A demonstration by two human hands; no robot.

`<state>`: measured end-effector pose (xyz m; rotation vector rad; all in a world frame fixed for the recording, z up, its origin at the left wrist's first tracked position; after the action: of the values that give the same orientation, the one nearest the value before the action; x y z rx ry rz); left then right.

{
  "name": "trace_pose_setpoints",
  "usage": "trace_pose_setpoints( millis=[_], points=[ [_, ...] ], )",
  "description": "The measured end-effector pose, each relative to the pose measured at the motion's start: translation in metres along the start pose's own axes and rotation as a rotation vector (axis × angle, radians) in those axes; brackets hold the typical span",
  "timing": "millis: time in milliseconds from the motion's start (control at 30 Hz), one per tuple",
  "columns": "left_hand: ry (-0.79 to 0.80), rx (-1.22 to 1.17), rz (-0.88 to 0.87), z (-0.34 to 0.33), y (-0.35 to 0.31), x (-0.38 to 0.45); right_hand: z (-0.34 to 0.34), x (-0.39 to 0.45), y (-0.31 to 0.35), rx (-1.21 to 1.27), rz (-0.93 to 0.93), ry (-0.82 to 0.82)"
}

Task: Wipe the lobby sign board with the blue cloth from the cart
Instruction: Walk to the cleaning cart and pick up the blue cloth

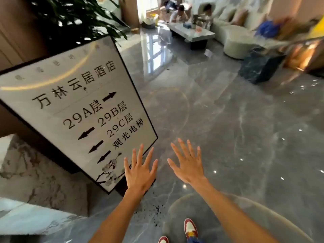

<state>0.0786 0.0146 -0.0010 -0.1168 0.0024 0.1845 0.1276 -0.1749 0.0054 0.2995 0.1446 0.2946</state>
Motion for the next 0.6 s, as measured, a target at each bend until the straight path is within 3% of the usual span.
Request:
trace_pose_setpoints(
  millis=[600],
  points=[
    [0.02,0.014,-0.525,-0.012,-0.159,-0.03,0.025,-0.149,-0.125,0.031,-0.517,-0.164]
  ],
)
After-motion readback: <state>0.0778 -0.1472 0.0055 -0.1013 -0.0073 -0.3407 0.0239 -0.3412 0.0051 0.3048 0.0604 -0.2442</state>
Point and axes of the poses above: each hand's wrist, its own x-axis towards the middle knuckle, its own z-axis out of the back of the hand, y = z × x, the point moved 8 cm from there along x, towards the middle knuckle, and after that the axes turned 7 degrees about x, right-handed, at the moved point
